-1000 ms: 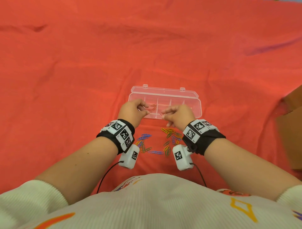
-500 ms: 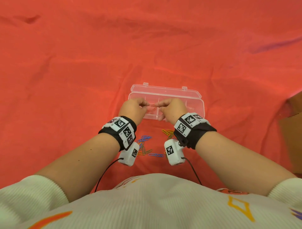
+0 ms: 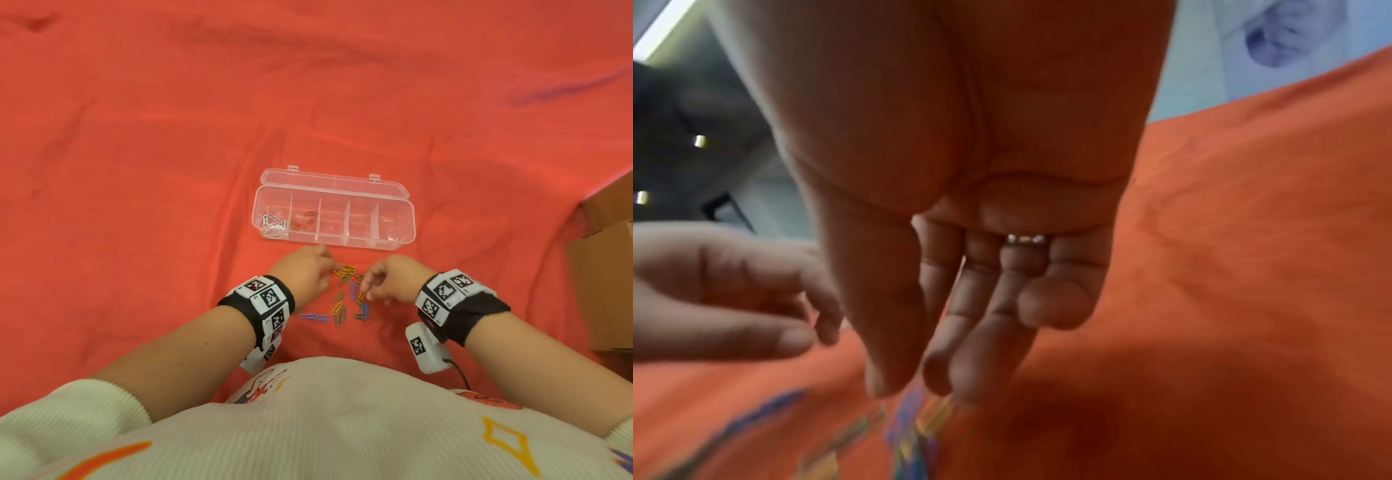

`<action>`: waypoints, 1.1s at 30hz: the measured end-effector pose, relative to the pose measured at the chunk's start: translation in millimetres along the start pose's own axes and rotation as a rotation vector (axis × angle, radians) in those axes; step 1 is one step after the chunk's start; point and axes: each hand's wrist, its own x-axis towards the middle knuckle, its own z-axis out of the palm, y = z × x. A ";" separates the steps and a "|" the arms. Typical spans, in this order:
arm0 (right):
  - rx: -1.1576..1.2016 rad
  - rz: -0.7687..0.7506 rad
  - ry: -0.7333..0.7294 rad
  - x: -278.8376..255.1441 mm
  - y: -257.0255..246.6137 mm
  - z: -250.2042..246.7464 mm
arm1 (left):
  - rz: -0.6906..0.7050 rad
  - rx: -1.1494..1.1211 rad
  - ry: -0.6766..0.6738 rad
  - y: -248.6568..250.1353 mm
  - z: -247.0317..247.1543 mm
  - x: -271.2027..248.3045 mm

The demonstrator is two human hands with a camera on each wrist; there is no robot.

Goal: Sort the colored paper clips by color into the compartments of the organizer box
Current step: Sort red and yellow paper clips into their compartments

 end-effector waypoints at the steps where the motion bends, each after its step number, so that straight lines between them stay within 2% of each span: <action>1: -0.041 0.028 -0.029 -2.1 5.3 3.6 | 0.027 0.051 -0.038 1.9 4.1 1.5; 4: -0.183 0.080 -0.044 -6.7 15.4 14.7 | 0.031 0.193 -0.127 6.5 12.3 4.7; 8: -0.312 0.101 0.015 -9.6 21.6 30.8 | 0.018 0.269 -0.138 2.0 16.8 3.8; 15: -0.230 -0.006 0.015 -9.7 24.0 44.5 | -0.073 0.175 -0.066 -15.4 13.2 -7.3; 18: -0.159 0.021 0.081 -6.6 21.9 40.0 | -0.137 0.089 -0.045 -19.1 12.4 -12.1; 21: 0.021 0.066 0.241 -0.7 17.1 33.5 | -0.198 0.032 -0.035 -22.2 12.0 -15.1; 24: 0.092 0.102 0.362 7.1 11.1 29.9 | -0.287 -0.052 -0.043 -27.7 9.3 -15.9; 33: 0.063 0.148 0.393 27.3 2.1 31.1 | -0.396 -0.088 -0.122 -36.7 -6.3 -19.6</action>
